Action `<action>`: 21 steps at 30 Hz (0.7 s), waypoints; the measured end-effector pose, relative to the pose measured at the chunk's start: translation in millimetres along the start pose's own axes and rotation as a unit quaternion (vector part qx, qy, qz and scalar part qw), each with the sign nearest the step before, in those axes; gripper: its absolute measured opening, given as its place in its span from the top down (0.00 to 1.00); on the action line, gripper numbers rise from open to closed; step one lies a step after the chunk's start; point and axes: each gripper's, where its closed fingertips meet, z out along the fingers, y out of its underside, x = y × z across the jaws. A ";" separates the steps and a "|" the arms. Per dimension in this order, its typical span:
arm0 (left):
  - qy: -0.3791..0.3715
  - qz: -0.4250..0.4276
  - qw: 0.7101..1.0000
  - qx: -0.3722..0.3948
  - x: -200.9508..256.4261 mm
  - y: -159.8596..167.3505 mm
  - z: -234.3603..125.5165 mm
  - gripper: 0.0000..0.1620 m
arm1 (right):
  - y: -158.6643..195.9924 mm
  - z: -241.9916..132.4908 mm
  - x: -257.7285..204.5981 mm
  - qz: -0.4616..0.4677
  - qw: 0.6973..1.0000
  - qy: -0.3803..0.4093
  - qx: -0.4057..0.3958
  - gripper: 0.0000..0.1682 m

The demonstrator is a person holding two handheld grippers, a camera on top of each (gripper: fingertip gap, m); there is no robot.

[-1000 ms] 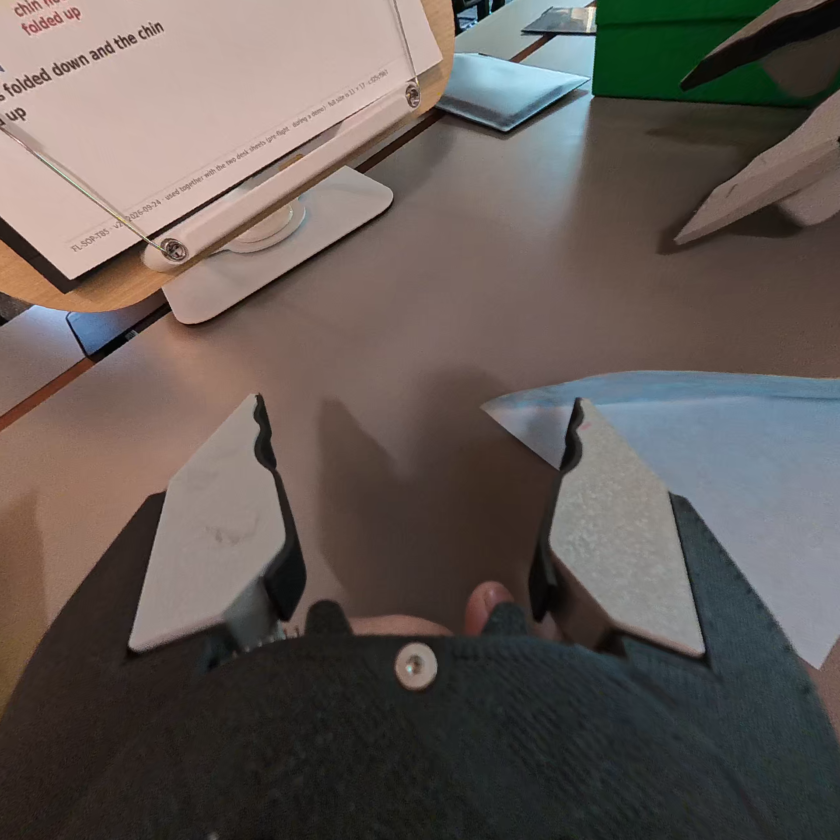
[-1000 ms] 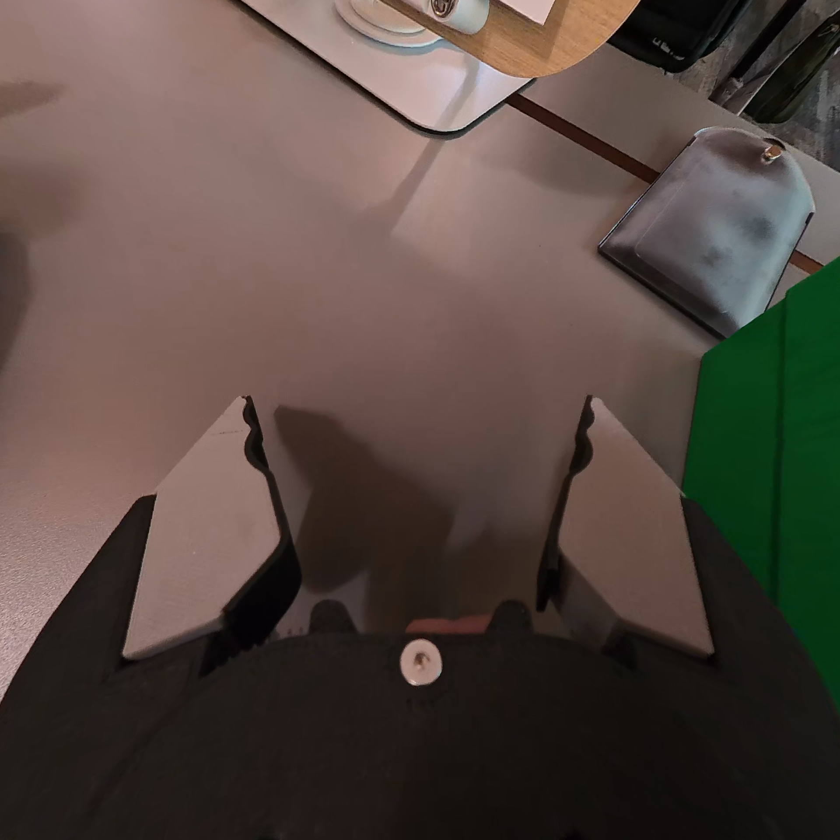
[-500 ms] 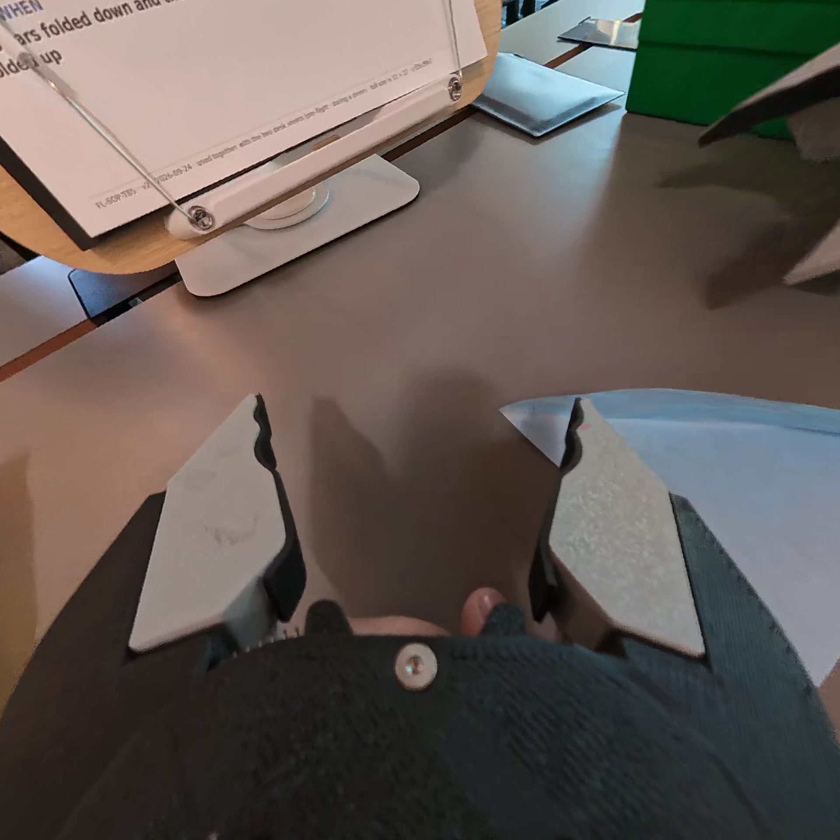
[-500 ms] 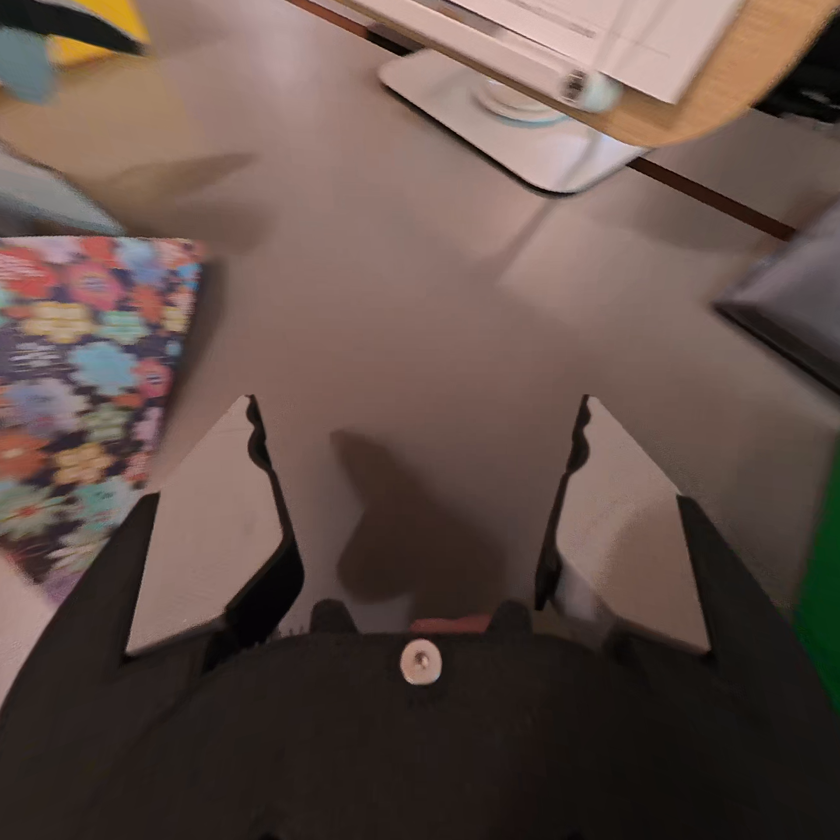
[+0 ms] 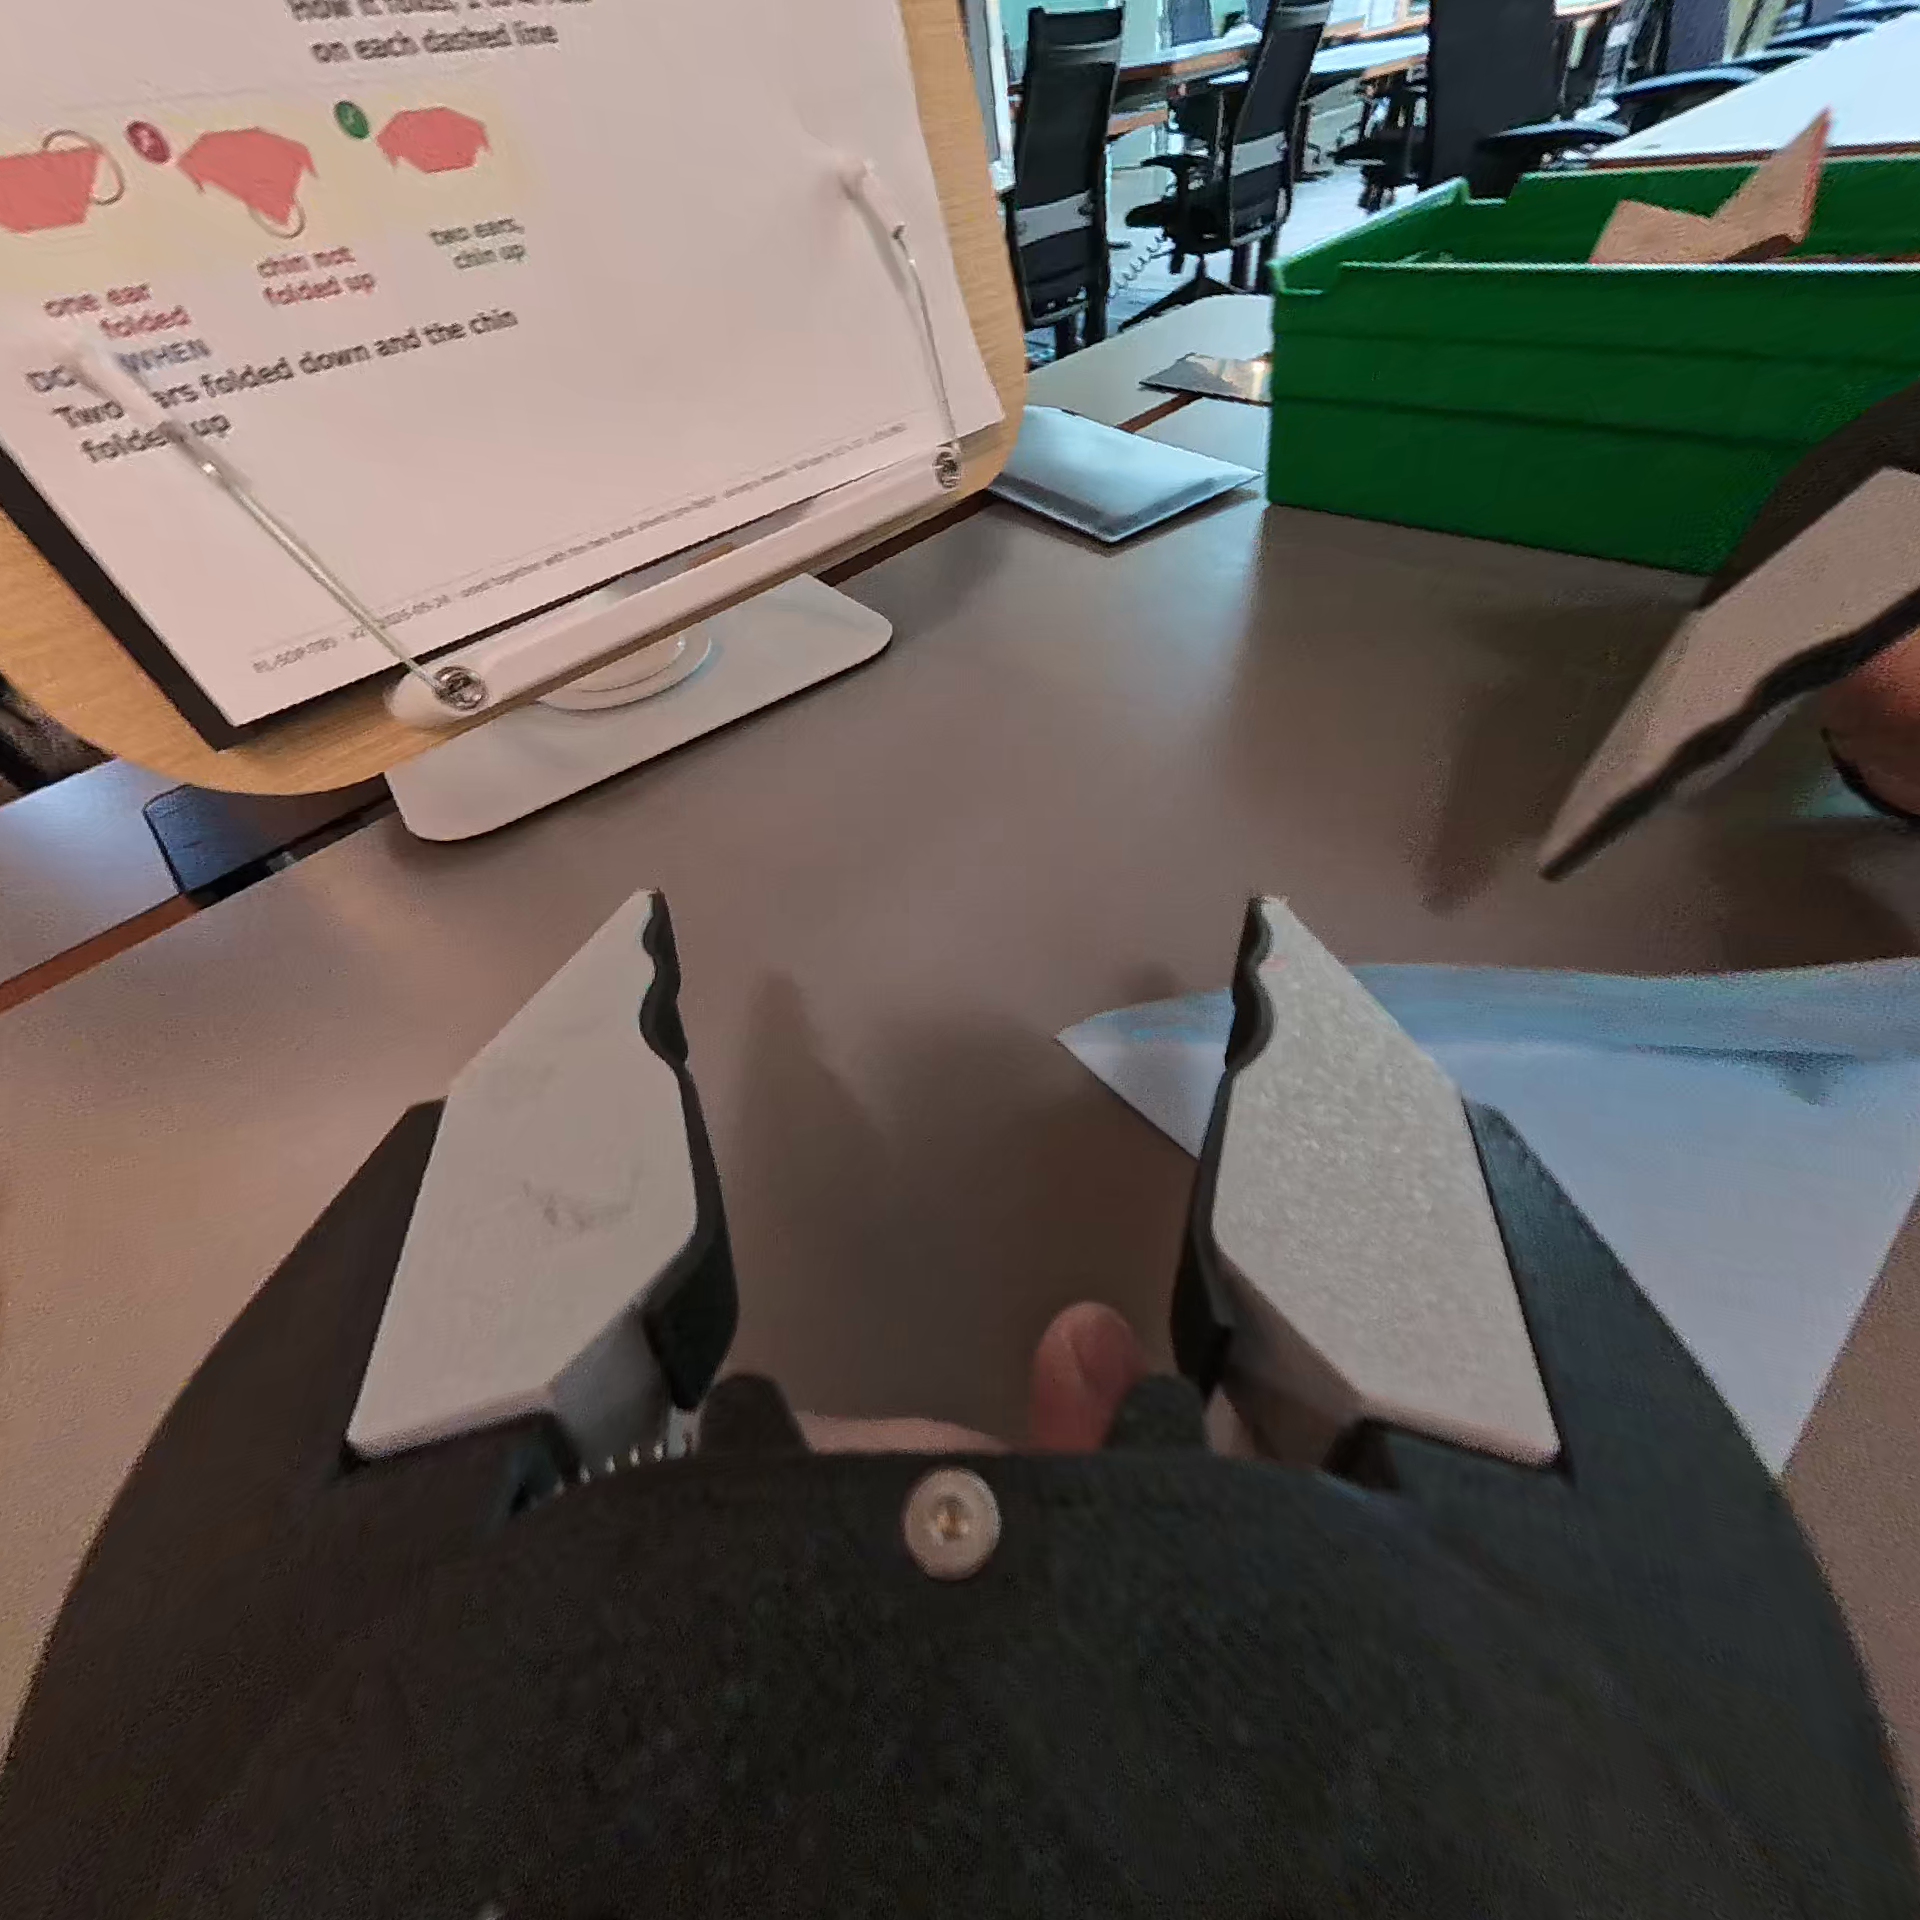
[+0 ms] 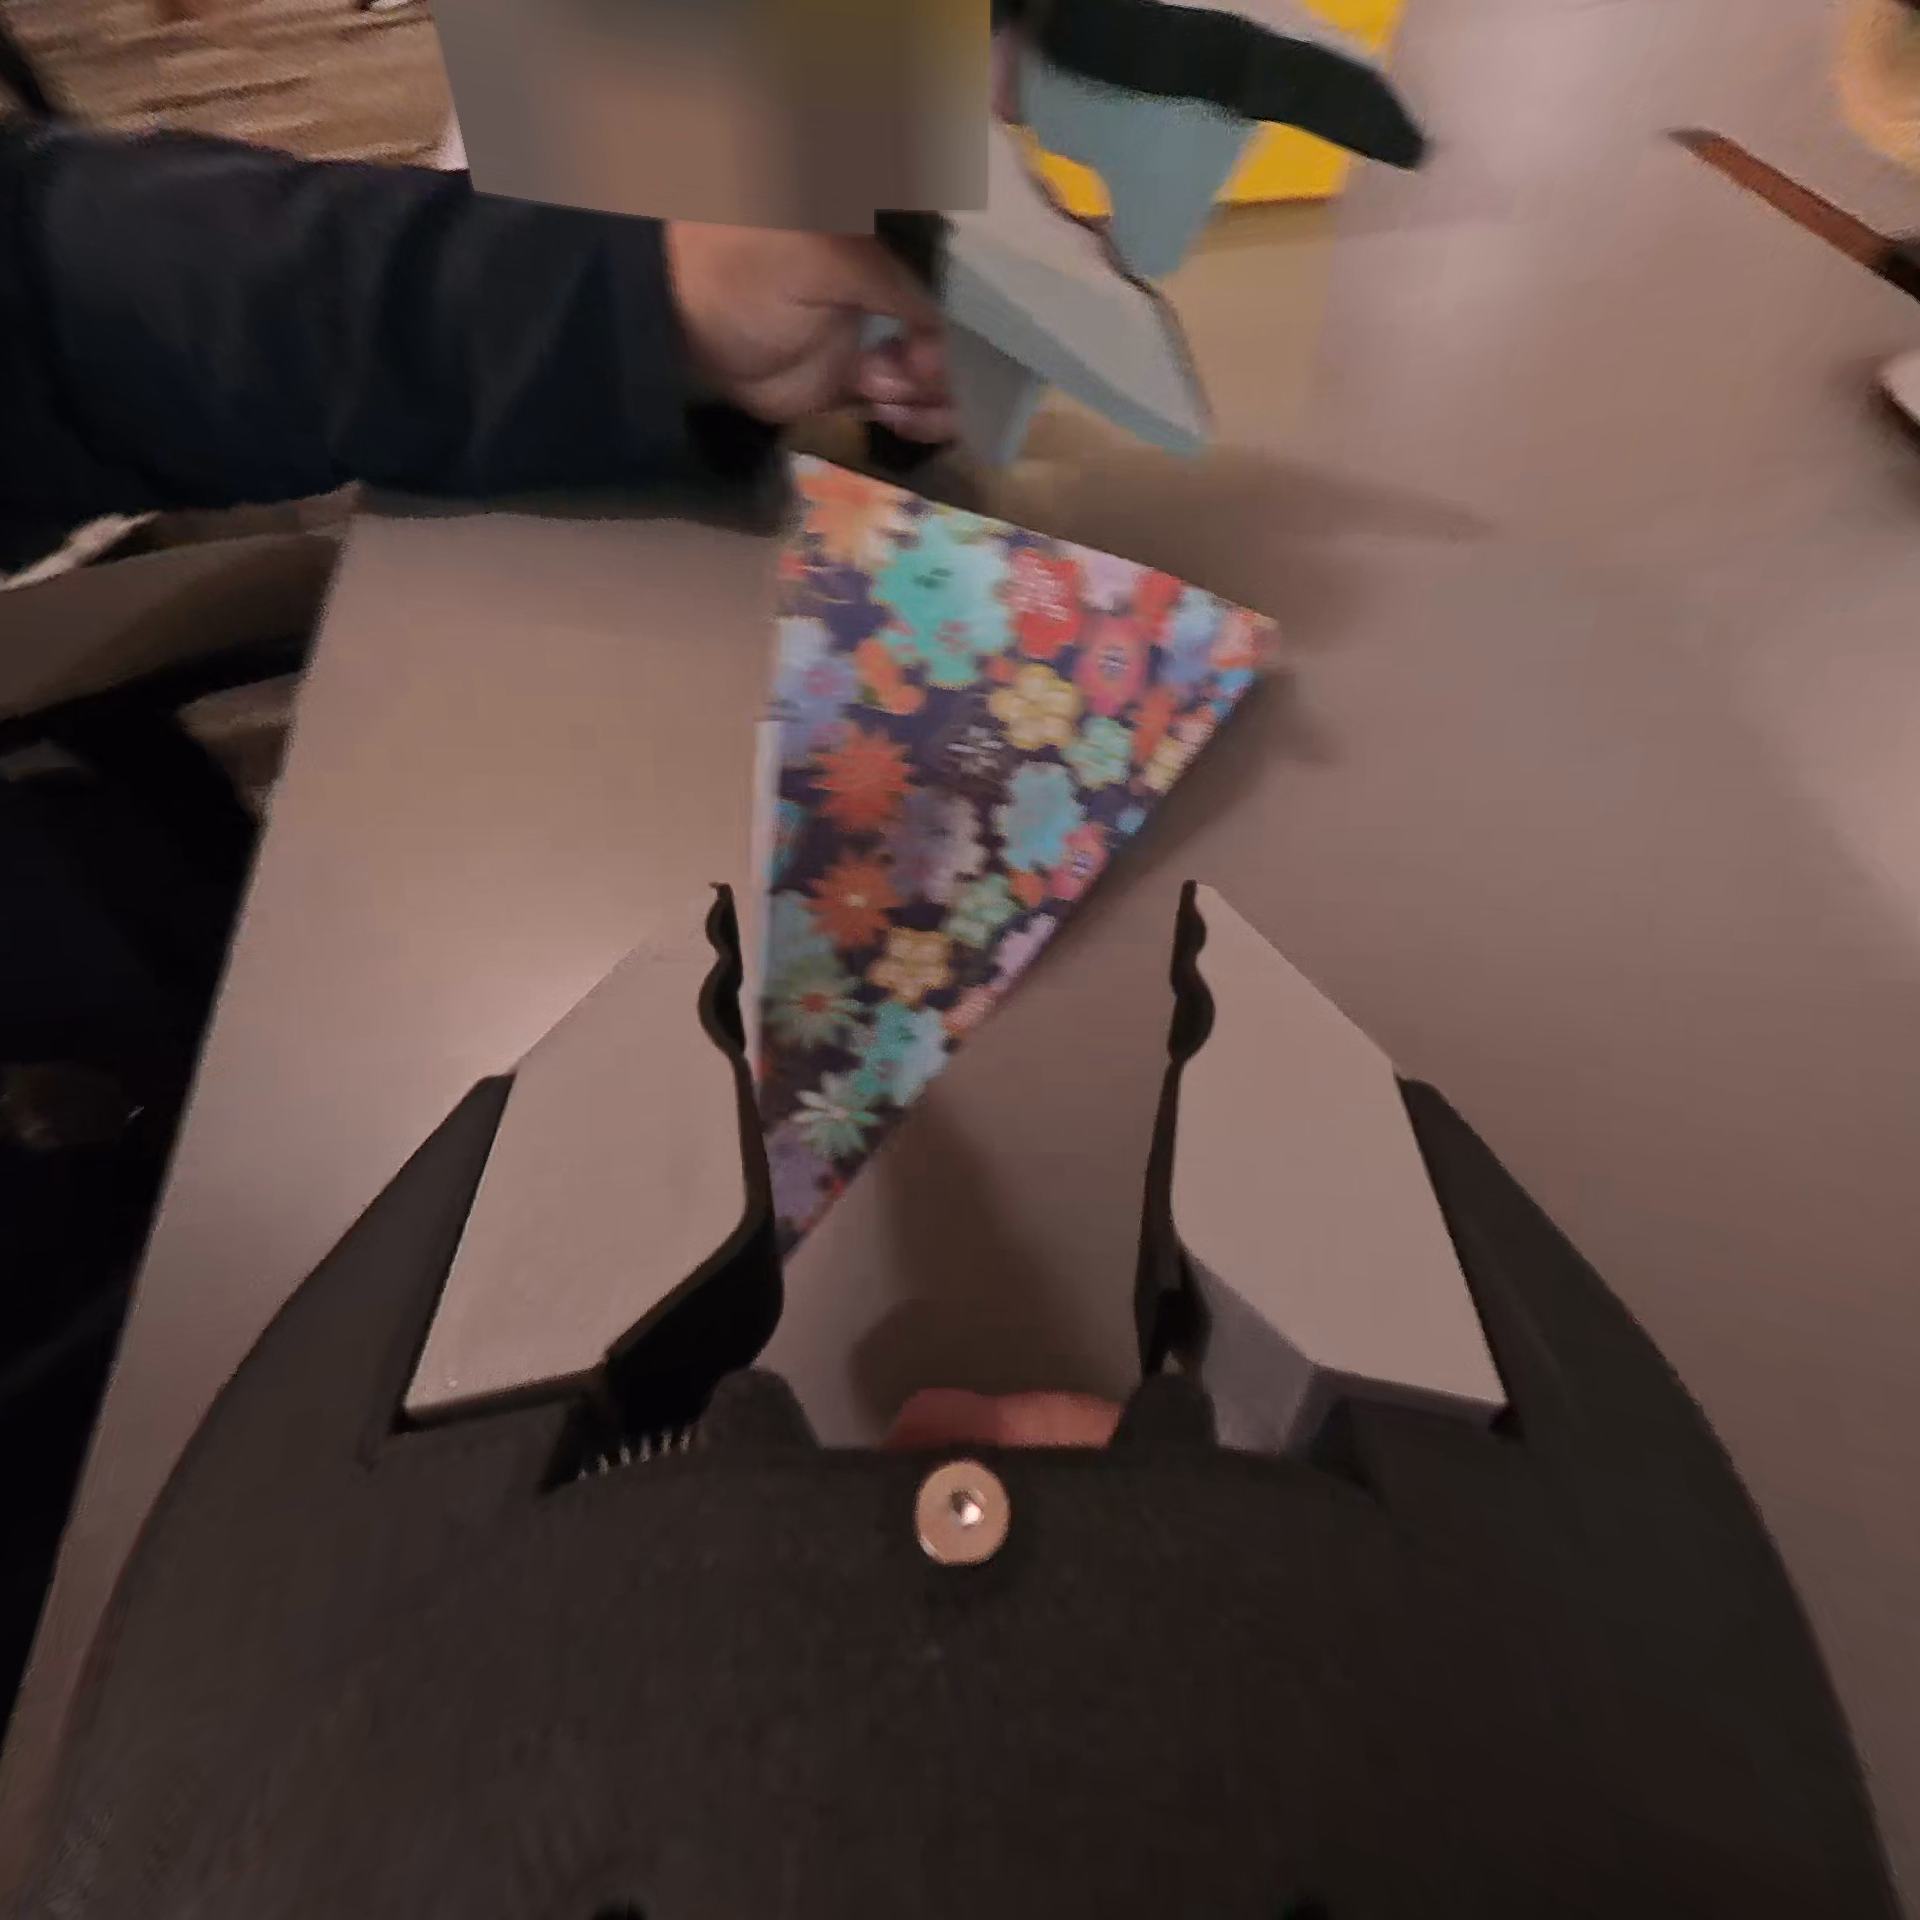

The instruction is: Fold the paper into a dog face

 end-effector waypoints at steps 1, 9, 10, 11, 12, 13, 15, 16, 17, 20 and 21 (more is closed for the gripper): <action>0.012 0.007 1.000 -0.002 5.8 0.1 0.1 0.36 | 0.0 2.9 -11.5 -0.016 1.000 -0.021 -0.004 0.53; 0.155 0.013 0.988 -0.005 59.7 -13.8 -12.4 0.43 | 32.1 14.9 -56.0 0.005 0.982 -0.155 -0.109 0.74; 0.174 0.015 0.984 -0.013 67.1 -11.0 -13.0 0.43 | 32.8 14.3 -60.2 0.016 0.978 -0.172 -0.113 0.73; 0.195 0.025 0.980 -0.028 75.5 -5.0 -13.2 0.42 | 32.2 13.9 -62.0 0.026 0.977 -0.181 -0.114 0.72; 0.215 0.040 0.975 -0.048 83.7 3.3 -13.5 0.41 | 32.1 13.5 -62.3 0.034 0.975 -0.186 -0.114 0.72; 0.229 0.056 0.969 -0.070 90.7 12.3 -13.5 0.41 | 32.1 13.1 -62.0 0.041 0.975 -0.188 -0.114 0.72; 0.235 0.094 0.960 -0.118 98.8 32.3 -11.4 0.41 | 33.0 11.5 -61.1 0.052 0.973 -0.193 -0.116 0.75; 0.223 0.116 0.957 -0.146 98.0 43.4 -8.7 0.41 | 34.2 10.8 -60.2 0.054 0.972 -0.194 -0.119 0.78; 0.202 0.141 0.953 -0.176 94.3 54.8 -5.1 0.41 | 35.5 10.3 -58.9 0.054 0.972 -0.191 -0.122 0.81; 0.182 0.148 0.953 -0.192 92.2 59.2 -0.6 0.40 | 38.7 9.7 -53.8 0.052 0.974 -0.179 -0.128 0.89; 0.173 0.147 0.955 -0.193 89.3 59.3 0.8 0.40 | 39.3 9.8 -51.7 0.053 0.975 -0.174 -0.129 0.91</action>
